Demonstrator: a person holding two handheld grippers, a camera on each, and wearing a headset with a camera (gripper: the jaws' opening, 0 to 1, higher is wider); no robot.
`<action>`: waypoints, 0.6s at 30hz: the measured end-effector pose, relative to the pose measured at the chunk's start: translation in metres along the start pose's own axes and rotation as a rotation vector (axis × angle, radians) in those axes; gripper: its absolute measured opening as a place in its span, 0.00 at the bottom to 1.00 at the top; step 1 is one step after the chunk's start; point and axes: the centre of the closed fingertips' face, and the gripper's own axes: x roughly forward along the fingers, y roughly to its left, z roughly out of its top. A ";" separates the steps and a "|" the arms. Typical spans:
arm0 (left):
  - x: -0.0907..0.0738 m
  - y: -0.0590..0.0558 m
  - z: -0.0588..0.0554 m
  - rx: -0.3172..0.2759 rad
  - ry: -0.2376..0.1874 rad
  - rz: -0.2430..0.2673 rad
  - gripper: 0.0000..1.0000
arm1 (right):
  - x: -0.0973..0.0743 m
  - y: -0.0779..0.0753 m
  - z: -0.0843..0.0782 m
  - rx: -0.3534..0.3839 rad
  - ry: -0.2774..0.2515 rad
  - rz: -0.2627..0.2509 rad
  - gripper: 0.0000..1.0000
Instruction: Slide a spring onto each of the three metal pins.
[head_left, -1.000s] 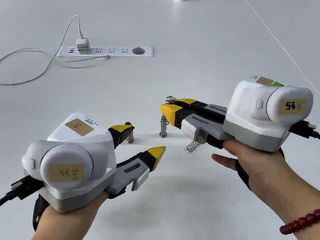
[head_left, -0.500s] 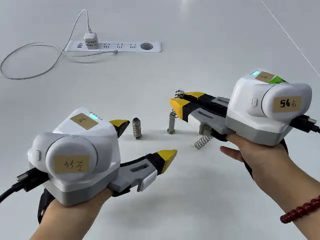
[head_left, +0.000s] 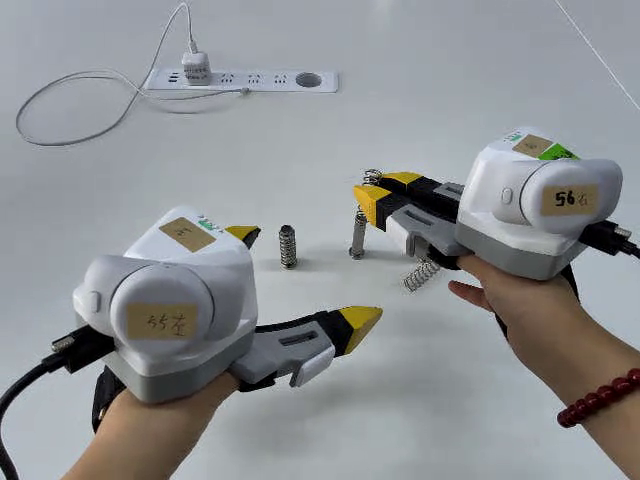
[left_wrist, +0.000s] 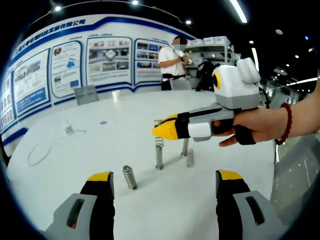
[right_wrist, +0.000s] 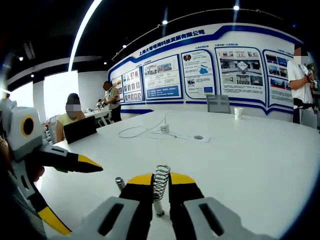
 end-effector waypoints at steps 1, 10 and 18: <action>0.000 0.000 0.000 -0.002 0.000 0.000 0.86 | 0.001 0.000 -0.001 -0.003 0.000 0.000 0.12; 0.001 -0.003 -0.002 -0.008 0.004 -0.006 0.89 | 0.000 0.003 -0.005 -0.055 0.016 0.002 0.12; 0.001 -0.003 -0.002 -0.006 0.007 -0.006 0.89 | 0.001 0.007 -0.013 -0.118 0.041 0.000 0.12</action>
